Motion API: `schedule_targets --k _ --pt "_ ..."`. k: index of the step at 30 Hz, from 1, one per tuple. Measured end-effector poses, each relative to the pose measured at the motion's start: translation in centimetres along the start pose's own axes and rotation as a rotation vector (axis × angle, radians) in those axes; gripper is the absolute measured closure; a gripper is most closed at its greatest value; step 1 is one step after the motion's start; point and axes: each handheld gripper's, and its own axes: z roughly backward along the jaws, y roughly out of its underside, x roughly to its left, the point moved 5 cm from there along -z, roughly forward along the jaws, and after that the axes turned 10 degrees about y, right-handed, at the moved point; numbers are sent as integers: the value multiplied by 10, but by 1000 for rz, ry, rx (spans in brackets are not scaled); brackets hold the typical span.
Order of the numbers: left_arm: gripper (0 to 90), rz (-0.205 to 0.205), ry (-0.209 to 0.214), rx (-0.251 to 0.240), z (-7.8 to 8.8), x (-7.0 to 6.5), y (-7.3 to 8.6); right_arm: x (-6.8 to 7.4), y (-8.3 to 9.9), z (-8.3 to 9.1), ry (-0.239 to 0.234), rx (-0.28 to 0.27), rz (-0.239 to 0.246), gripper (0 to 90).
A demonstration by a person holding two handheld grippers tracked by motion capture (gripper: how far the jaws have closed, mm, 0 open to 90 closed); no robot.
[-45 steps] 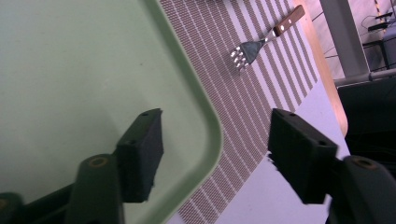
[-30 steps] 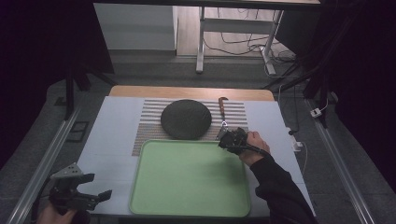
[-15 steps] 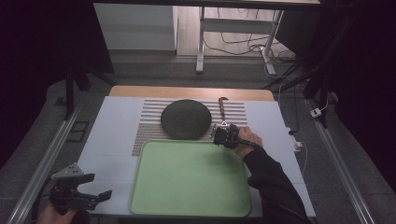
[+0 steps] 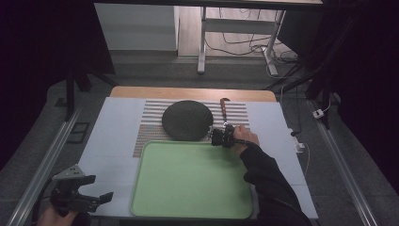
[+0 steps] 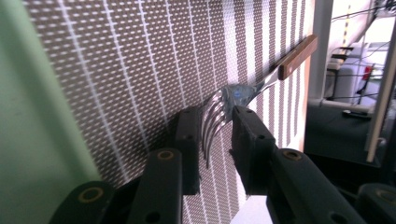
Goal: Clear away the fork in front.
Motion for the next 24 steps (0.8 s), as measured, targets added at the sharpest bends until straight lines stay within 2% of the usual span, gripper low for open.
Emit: schedule_targets --k 1,2,4,5,7,8,9,11,12,15,16,17,18,19,22,23,24 --pt "1 0 0 0 0 0 0 1 -1 -2 35 -17 -3 766" --pt "1 0 -1 1 0 0 0 2 -1 -2 9 -5 14 786" --pt "0 -1 -2 2 0 0 0 5 -2 -3 15 8 24 843" --pt "1 -1 -2 2 0 0 0 6 -2 -3 26 4 27 860" --pt "0 -2 -1 4 0 0 0 6 -2 -2 57 9 69 878" --pt "1 -3 -1 5 0 0 0 6 -2 -1 71 9 54 890" --pt "1 -3 -1 5 0 0 0 4 -2 2 97 0 59 893" --pt "0 -4 -2 6 0 0 0 -1 -2 4 90 -35 24 896" --pt "1 -4 -2 5 0 0 0 -3 -1 7 87 -25 16 897" --pt "1 -4 -3 7 -1 -1 0 -6 1 8 86 -42 -5 898" --pt "1 -4 -3 7 -1 -1 0 -7 2 11 79 -21 -3 898" --pt "1 -4 -3 8 -1 -1 0 -8 3 10 71 -37 -21 898" --pt "1 -4 -3 7 -1 -1 0 -8 4 12 43 -30 -22 898" --pt "0 -4 -4 7 -1 -1 0 -9 5 13 73 -33 -26 898" --pt "1 -4 -4 7 -1 -1 0 -12 7 18 74 -37 -43 898" --pt "0 -4 -4 7 -1 -1 0 -13 7 20 39 -42 -52 898" --pt "0 -4 -5 8 -1 0 0 -15 8 23 69 -36 -58 898"
